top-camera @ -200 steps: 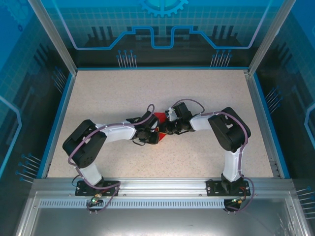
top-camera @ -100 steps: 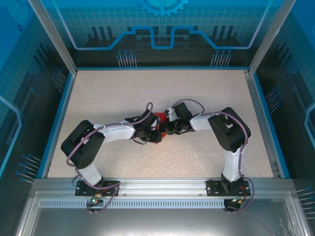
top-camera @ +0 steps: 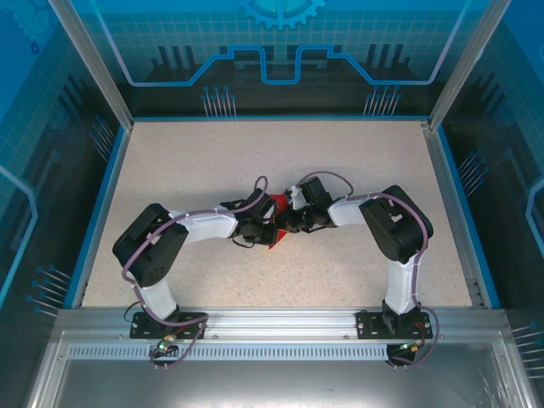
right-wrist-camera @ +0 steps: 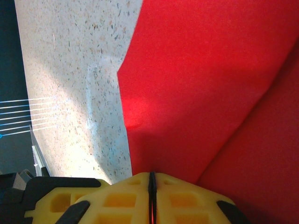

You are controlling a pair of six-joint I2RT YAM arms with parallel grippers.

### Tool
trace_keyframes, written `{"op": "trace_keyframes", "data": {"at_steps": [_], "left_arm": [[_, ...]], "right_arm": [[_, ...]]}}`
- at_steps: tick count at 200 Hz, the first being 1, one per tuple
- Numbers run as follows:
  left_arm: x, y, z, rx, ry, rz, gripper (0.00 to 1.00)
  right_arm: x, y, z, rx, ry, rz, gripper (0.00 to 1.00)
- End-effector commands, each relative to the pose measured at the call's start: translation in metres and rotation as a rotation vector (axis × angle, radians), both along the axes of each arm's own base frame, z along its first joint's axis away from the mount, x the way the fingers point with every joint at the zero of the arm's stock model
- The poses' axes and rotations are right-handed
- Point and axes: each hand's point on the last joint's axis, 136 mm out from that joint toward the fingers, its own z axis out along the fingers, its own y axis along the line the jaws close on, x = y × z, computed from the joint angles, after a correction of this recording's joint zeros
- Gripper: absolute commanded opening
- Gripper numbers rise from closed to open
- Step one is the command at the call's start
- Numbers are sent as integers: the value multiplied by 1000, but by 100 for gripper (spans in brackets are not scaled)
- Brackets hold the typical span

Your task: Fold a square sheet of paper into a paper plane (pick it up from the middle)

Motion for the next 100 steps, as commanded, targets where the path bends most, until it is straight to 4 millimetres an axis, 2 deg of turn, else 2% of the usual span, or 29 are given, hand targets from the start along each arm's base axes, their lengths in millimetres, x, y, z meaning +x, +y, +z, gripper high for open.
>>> {"op": "trace_keyframes", "data": {"at_steps": [1,43,100], "left_arm": [[-6,24,-13,111,28,22,10],[-12,33,-24,126,56,34,5],[-23,42,-48,156,94,24,3]], "right_arm": [[-13,-35,-48,-172,87,-51,11],[-10,-36,-41,-165,68,-50,11],[13,-20,13,-45,-26,-70,15]]}}
